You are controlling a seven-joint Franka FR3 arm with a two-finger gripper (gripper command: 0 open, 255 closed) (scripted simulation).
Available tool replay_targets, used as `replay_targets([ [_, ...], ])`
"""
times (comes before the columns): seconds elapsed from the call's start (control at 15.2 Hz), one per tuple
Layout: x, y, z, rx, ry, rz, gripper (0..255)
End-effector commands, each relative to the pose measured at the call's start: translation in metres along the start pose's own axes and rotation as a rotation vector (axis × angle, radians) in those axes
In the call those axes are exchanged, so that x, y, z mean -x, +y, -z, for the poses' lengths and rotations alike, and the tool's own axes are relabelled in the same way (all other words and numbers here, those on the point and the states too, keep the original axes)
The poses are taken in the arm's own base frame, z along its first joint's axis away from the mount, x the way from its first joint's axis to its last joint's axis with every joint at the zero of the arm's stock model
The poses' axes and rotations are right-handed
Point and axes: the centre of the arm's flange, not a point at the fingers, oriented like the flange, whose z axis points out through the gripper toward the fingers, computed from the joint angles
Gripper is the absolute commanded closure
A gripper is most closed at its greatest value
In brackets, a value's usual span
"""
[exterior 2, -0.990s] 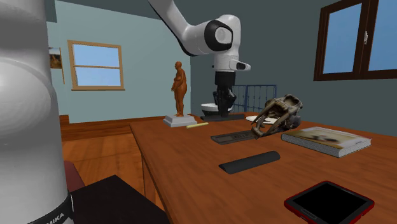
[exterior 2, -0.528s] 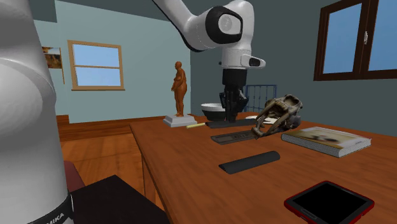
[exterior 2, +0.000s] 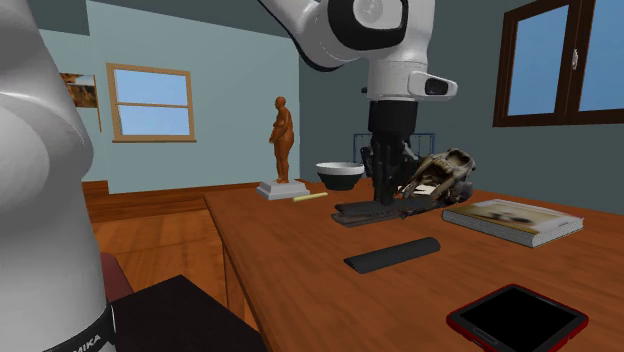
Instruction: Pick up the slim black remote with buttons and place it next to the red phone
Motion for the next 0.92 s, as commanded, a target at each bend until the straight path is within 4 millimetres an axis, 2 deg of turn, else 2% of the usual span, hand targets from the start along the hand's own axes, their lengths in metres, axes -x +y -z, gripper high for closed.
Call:
replay_targets([
  [0.0,0.008,0.028,0.003,0.000,0.000,0.002,255],
  [0.86,0.048,0.194,0.016,0.000,0.000,0.002,255],
])
